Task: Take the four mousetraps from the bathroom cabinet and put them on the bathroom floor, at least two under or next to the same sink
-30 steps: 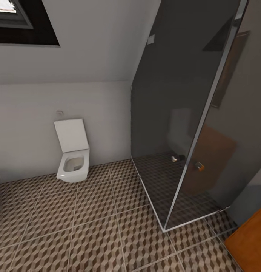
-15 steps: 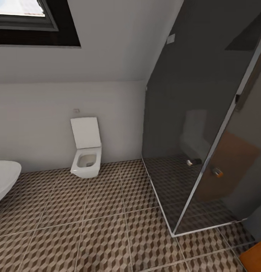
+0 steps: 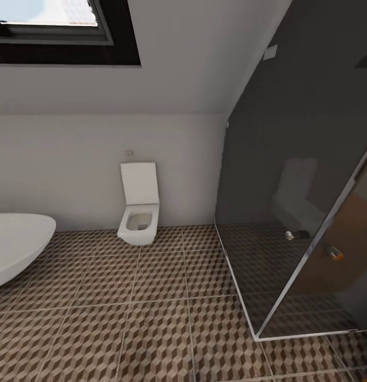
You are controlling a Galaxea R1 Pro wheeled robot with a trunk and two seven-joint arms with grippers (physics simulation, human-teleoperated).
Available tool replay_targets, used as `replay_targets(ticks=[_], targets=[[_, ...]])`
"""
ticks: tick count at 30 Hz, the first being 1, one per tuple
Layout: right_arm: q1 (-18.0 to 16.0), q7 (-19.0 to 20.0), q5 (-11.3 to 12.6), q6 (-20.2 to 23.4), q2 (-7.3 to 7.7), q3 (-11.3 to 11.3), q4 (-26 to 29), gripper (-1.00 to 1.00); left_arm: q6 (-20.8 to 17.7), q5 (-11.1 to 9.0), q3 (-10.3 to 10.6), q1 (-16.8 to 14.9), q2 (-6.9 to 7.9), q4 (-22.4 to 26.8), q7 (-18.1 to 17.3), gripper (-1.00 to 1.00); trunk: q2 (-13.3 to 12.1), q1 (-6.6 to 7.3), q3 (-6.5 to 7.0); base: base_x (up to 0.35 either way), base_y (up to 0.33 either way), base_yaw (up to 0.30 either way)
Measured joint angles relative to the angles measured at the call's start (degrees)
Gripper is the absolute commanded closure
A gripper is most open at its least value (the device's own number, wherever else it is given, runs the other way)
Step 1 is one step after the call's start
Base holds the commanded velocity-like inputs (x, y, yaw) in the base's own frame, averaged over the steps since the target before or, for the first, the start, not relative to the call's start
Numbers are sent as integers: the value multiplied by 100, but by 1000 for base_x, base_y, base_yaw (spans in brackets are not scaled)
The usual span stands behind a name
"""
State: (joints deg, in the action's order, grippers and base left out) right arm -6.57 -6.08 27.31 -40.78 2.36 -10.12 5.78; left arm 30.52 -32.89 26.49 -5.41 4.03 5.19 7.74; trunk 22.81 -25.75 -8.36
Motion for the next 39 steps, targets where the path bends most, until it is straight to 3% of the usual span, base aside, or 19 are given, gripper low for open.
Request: replay_targets(ticks=[19, 28, 39], targets=[[0, 0, 5, -1, 5, 0, -2, 100, 0, 1, 0, 0, 0, 2, 0, 100, 0, 0, -38, 0, 0, 226], [1, 0, 0, 0, 8, -1, 0, 100, 0, 2, 0, -1, -1, 3, 0, 100, 0, 0, -39, 0, 12, 36], [1, 2, 1, 3, 9, -2, 0, 100, 3, 0, 0, -1, -1, 2, 0, 100, 0, 0, -39, 0, 244, 1]])
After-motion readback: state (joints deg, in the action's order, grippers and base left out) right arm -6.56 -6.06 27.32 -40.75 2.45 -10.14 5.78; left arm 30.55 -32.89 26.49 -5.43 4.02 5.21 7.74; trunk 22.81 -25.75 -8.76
